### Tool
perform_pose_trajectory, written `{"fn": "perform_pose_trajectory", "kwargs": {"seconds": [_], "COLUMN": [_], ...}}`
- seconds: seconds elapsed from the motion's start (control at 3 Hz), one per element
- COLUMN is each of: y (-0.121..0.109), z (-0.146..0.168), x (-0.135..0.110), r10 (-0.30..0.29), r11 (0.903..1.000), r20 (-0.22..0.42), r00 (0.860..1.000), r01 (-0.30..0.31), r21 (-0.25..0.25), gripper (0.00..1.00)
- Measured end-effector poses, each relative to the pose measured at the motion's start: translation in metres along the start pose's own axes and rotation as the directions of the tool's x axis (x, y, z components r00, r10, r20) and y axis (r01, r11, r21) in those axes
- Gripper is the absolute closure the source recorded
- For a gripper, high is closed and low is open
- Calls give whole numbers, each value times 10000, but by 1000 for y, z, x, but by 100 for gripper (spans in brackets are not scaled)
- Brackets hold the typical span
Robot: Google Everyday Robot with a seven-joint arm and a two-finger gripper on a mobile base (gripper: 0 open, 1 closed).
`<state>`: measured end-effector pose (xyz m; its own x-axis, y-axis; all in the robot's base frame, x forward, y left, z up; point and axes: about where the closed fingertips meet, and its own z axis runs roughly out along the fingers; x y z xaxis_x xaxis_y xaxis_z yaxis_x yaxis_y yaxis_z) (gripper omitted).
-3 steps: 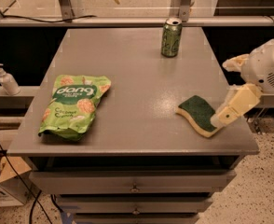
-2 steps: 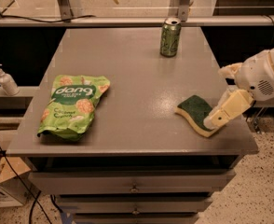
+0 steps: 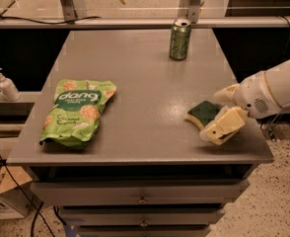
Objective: Pick sponge
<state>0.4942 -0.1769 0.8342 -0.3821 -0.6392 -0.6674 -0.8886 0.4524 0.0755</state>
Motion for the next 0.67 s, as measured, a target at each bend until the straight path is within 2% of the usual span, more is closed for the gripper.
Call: {"fn": "perform_pose_trajectory", "kwargs": {"seconds": [0.33, 0.67], "y": [2, 4], "z": [6, 3], "x": [0, -9], "r10": [111, -57], "r11": [9999, 10000], "r20": [-55, -96], "r00": [9999, 9999], "r01": [-111, 57], "r21": [-49, -15], "gripper": [41, 65]}}
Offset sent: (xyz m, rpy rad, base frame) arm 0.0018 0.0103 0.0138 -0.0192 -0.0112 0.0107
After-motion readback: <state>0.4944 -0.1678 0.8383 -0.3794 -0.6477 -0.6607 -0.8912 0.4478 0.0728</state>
